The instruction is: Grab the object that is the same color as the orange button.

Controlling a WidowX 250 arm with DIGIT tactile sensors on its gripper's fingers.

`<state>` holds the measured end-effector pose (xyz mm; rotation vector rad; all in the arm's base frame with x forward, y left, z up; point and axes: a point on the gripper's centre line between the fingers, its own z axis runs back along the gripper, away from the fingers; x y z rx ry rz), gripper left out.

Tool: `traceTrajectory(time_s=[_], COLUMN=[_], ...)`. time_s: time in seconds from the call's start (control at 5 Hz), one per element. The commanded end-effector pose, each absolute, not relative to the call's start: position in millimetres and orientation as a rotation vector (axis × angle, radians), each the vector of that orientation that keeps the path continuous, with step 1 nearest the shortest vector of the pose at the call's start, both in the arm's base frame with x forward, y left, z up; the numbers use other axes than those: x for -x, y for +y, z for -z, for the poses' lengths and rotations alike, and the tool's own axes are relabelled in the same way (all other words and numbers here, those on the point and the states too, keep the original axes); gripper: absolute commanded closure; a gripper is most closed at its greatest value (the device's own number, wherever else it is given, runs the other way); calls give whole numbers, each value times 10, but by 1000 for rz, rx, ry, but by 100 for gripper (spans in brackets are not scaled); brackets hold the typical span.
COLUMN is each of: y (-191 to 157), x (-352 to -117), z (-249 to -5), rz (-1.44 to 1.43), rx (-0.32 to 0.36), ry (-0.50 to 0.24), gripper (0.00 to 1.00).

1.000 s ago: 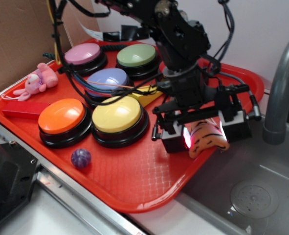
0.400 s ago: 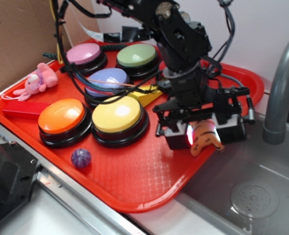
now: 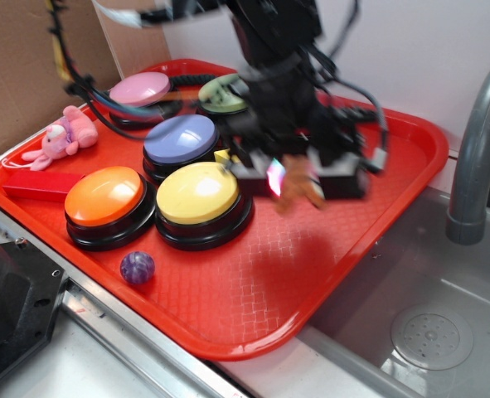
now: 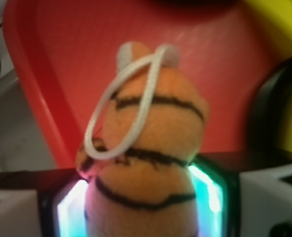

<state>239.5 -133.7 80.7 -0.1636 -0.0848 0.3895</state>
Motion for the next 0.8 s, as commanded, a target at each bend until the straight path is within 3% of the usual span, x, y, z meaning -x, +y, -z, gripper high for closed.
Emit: traceTrajectory(time_s=[0.0, 0.2, 0.4, 0.6], y=[-511, -155, 57, 199], x=[-2333, -2237, -2144, -2098], z=[-1412, -1514, -1541, -1482], rz=[-289, -263, -266, -276], rx=[123, 45, 6, -4], ry=[-136, -110, -123, -74], gripper=[100, 100, 100, 100])
